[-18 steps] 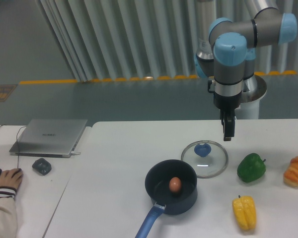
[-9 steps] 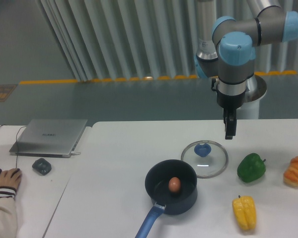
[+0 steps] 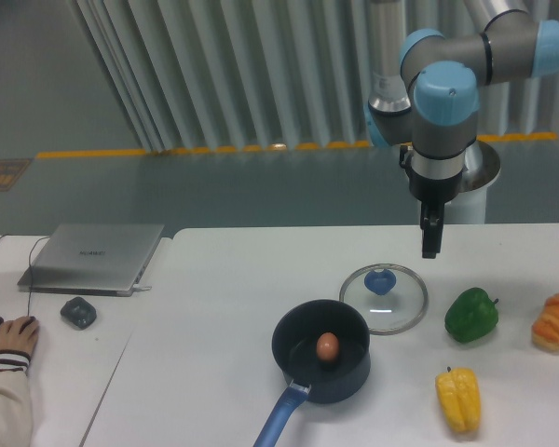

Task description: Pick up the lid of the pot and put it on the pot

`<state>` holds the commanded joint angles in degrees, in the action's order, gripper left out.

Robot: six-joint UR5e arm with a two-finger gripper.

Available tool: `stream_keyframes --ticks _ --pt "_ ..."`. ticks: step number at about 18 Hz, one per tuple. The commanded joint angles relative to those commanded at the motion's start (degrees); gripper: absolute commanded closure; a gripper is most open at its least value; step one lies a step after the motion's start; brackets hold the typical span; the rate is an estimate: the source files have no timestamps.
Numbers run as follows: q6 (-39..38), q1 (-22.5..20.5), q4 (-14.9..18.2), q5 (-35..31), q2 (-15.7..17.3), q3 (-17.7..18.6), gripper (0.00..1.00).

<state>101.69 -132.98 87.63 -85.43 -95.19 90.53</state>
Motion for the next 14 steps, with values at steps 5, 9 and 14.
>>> stream_keyframes --ticks 5,9,14 --pt "-0.18 0.09 -0.44 0.35 0.0 -0.96 0.0" --pt "-0.79 0.09 -0.44 0.35 0.0 -1.58 0.0" --pt "-0.88 0.53 -0.35 0.35 0.0 -2.11 0.0"
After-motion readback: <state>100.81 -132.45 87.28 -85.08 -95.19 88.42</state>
